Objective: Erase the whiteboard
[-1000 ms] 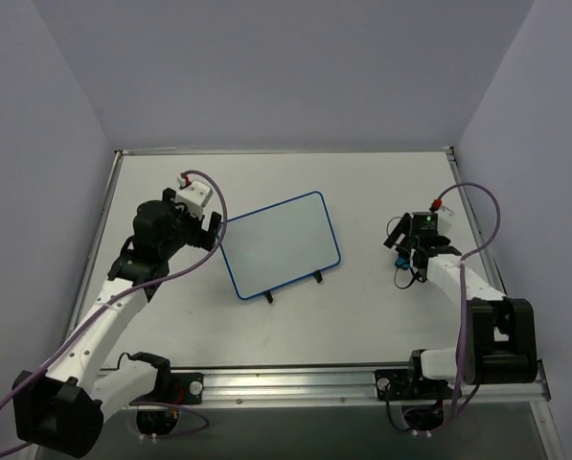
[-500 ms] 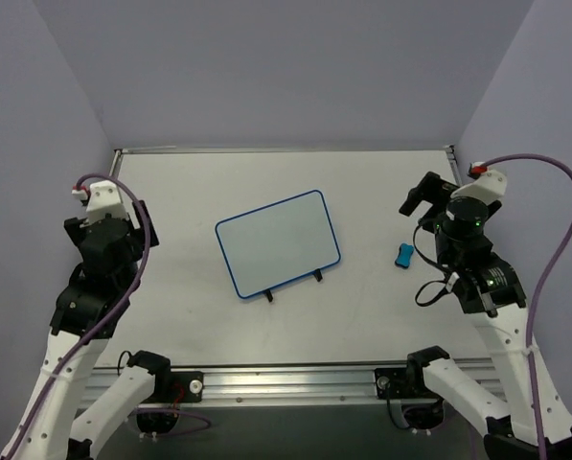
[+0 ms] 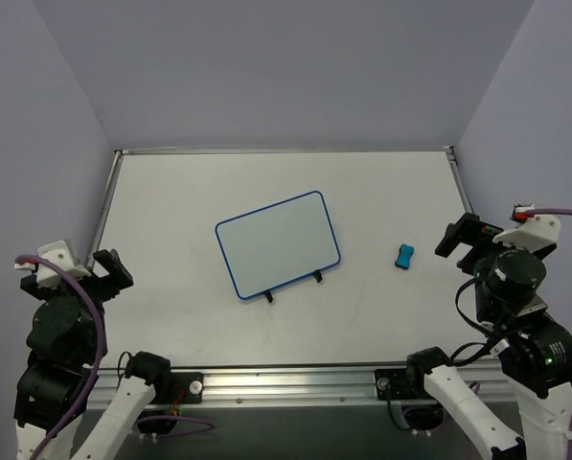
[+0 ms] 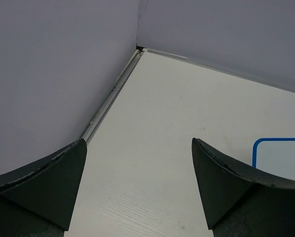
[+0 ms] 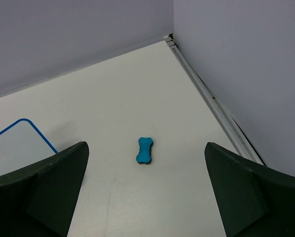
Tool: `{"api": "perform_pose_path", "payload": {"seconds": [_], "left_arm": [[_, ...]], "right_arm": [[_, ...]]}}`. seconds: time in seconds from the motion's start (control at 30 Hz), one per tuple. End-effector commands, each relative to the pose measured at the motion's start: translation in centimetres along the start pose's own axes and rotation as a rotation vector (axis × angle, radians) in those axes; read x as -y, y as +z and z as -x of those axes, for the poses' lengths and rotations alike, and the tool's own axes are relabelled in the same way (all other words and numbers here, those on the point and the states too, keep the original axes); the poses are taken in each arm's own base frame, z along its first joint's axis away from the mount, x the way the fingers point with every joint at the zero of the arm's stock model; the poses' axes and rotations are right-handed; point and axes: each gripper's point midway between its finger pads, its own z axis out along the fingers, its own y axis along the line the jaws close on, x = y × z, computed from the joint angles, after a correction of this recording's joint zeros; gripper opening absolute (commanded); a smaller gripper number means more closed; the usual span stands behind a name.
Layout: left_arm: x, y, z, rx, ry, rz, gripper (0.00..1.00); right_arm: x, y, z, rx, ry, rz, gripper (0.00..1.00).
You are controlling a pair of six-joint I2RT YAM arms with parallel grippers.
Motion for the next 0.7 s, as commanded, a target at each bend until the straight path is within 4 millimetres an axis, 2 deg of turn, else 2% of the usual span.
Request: {"api": "perform_pose_path", "payload": {"seconds": [0.0, 0.1, 0.27, 0.67], "left_arm": [[1.4, 0.0, 1.7, 0.009, 0.019, -0.068, 0.94], [2.1, 0.3, 1.8, 0.005, 0.013, -0.092, 0.94], [2.6, 0.2, 2.4, 0.017, -0.019, -0.116, 0.94], [3.0, 0.3, 2.3, 0.022, -0.027, -0.132, 0.94]], "right_arm": [[1.6, -0.1, -1.3, -0.020, -0.059, -0.061, 1.00], [1.6, -0.1, -1.5, -0.008, -0.052, -0.054, 1.00], [0.7, -0.2, -0.5, 0.054, 0.002, -0.004, 1.00], [0.3, 1.1, -1.6, 0.026, -0.015, -0.021, 1.00]]}}
